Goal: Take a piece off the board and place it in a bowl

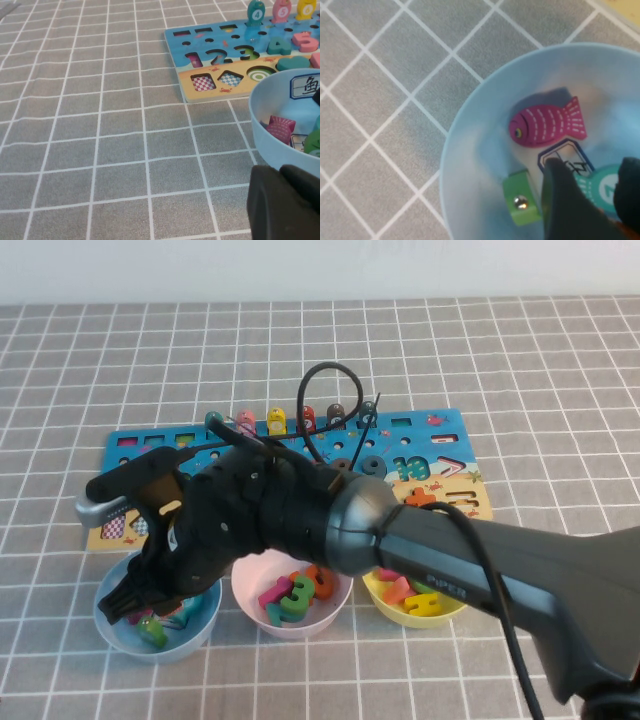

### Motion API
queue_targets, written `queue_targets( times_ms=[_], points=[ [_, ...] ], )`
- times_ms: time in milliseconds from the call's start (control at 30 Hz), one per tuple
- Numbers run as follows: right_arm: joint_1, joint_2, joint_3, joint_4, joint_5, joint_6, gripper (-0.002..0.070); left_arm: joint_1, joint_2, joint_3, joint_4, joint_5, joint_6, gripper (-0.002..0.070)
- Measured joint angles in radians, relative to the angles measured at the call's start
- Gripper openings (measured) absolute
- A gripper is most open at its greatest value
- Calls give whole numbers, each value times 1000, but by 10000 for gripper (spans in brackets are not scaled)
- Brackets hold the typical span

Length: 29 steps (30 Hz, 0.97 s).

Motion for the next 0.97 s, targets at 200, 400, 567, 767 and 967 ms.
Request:
queue_targets(
  times_ms=[200,400,567,767,967],
  points=[
    [0,20,-18,0,9,0,197,0,0,0,0,0,0,-1],
    [0,22,-18,-2,9,0,282,0,0,0,0,0,0,-1],
    [0,22,-18,-2,9,0,376,0,0,0,0,0,0,-1],
    [0,19,-18,-8,26,0,387,0,0,0,0,0,0,-1],
    [0,-48,-18,-58,169,0,251,0,0,0,0,0,0,-1]
  ],
)
